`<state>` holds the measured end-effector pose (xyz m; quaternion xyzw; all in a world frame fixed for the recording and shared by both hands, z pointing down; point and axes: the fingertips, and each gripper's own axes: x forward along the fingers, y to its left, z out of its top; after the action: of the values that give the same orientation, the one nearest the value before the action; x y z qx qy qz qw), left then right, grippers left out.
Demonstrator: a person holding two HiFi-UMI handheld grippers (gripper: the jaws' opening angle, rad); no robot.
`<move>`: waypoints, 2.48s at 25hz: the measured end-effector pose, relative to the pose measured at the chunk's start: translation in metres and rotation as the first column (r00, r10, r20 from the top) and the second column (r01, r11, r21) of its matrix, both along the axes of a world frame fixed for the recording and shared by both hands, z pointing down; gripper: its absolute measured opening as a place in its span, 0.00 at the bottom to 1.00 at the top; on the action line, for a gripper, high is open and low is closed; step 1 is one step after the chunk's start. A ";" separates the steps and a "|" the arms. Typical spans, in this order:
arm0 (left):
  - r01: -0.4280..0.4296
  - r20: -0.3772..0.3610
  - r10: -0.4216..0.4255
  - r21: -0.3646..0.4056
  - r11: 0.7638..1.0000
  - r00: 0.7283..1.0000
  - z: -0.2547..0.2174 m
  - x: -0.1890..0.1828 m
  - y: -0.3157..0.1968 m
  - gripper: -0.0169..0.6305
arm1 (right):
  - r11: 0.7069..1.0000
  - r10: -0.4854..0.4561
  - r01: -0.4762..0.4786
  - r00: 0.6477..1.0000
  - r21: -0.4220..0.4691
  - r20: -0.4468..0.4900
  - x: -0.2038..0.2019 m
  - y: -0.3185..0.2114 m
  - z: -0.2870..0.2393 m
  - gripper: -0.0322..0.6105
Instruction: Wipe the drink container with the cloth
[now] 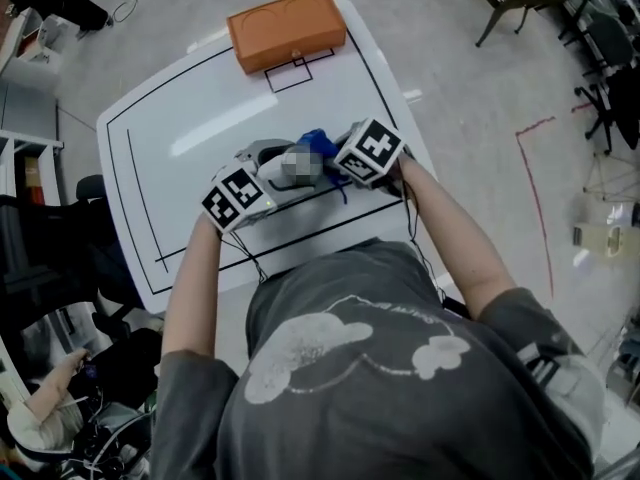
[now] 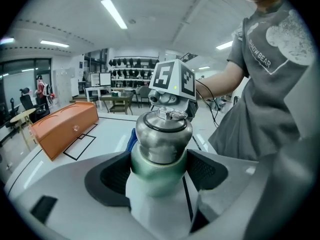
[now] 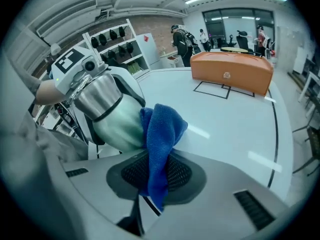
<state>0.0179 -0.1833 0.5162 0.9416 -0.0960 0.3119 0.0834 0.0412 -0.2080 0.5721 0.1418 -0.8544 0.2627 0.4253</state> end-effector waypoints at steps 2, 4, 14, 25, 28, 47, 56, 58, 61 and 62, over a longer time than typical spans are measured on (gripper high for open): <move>0.021 -0.008 -0.021 0.009 1.000 1.000 -0.001 0.000 0.000 0.56 | 0.999 0.045 -0.045 0.999 0.000 -0.001 0.001 -0.001 0.000 0.14; 0.050 -0.018 -0.049 0.019 0.999 0.999 -0.002 0.000 -0.001 0.56 | 0.997 0.080 -0.080 0.997 0.002 0.002 0.002 -0.002 -0.002 0.14; 0.530 -0.181 -0.524 -0.013 0.848 0.832 -0.016 -0.023 0.001 0.56 | 0.987 0.152 -0.155 0.986 0.051 0.065 0.003 -0.003 -0.005 0.15; 0.860 -0.197 -0.846 -0.024 0.510 0.496 -0.023 -0.025 0.008 0.56 | 0.971 0.220 -0.234 0.956 0.051 0.195 0.032 -0.011 -0.035 0.15; 0.928 -0.203 -0.911 -0.035 0.372 0.358 -0.023 -0.027 -0.001 0.56 | 0.972 0.206 -0.225 0.955 0.064 0.214 0.041 -0.009 -0.045 0.15; 0.767 -0.185 -0.751 0.026 0.641 0.633 -0.020 -0.016 -0.008 0.51 | 0.991 -0.017 -0.029 0.937 0.128 0.349 0.039 -0.006 -0.092 0.15; 0.328 -0.113 -0.322 0.041 0.944 0.940 -0.016 -0.018 -0.006 0.51 | 0.993 -0.105 0.081 0.930 0.083 0.353 -0.020 -0.011 -0.092 0.15; 0.237 -0.097 -0.232 0.041 0.971 0.968 -0.016 -0.017 -0.005 0.51 | 0.989 -0.143 0.122 0.935 0.085 0.324 -0.029 -0.011 -0.088 0.15; 0.107 -0.072 -0.105 0.036 0.994 0.992 -0.015 -0.016 -0.003 0.51 | 0.981 -0.195 0.181 0.946 0.076 0.261 -0.035 -0.012 -0.077 0.15; 0.069 -0.064 -0.067 0.034 0.997 0.996 -0.015 -0.016 -0.003 0.51 | 0.978 -0.208 0.199 0.945 0.062 0.254 -0.036 -0.012 -0.075 0.15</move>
<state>0.0017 -0.1861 0.5012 0.9485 -0.1309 0.2771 0.0801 0.0056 -0.2200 0.4971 0.0250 -0.9172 0.2185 0.3321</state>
